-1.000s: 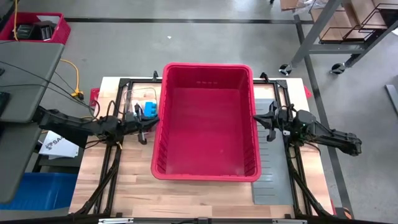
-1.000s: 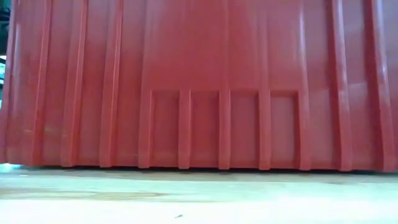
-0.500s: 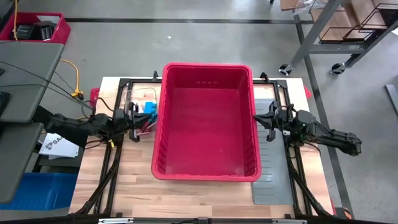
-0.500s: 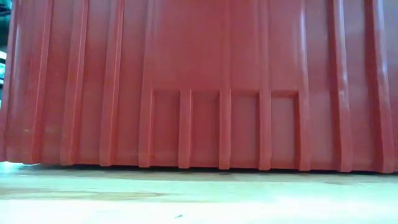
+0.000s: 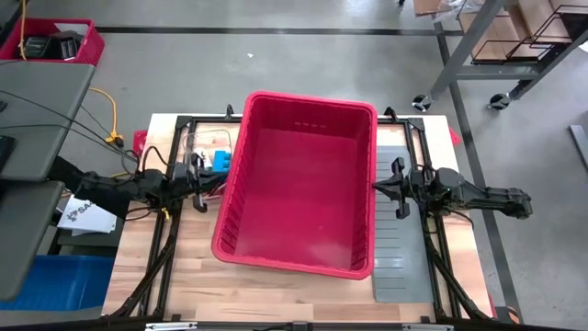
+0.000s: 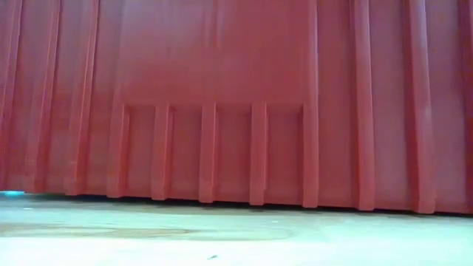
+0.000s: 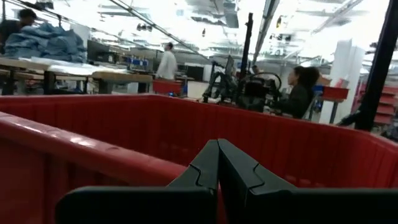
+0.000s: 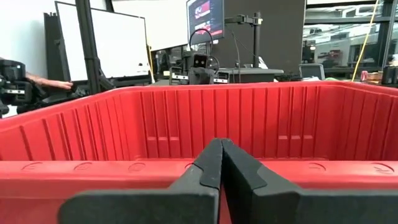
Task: Sort blocks
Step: Return to Home Position
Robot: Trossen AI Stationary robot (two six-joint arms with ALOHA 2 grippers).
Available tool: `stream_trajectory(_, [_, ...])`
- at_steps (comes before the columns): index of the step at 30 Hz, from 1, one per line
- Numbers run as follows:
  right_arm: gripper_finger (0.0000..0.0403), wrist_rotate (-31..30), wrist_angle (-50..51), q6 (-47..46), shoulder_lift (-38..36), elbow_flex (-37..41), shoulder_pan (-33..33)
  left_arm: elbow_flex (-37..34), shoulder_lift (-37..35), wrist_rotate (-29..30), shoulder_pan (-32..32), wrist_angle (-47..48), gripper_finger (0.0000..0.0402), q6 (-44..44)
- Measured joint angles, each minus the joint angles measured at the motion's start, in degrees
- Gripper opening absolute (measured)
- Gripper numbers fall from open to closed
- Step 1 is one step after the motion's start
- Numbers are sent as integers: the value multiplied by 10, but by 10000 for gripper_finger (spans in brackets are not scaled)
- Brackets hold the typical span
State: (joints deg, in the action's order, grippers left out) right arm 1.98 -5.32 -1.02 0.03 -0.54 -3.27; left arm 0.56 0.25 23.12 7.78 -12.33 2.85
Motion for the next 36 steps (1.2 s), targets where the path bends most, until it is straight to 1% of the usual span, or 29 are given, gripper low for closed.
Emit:
stream_trajectory(3, [0, 0, -1, 0, 0, 0, 0, 0, 0, 0, 3, 34, 1, 0])
stream_trajectory(11, [0, 0, -2, 0, 2, 0, -1, 3, 0, 7, 23, 76, 1, 0])
stream_trajectory(14, [0, 0, -2, 0, 2, 0, -1, 2, 0, 5, 30, 72, 1, 0])
stream_trajectory(20, [0, 0, -2, 0, 2, 0, -1, 0, 2, -2, 32, 34, 1, 0])
stream_trajectory(36, [0, -1, -4, 0, 2, 0, -1, 0, 3, 1, 32, 37, 1, 0])
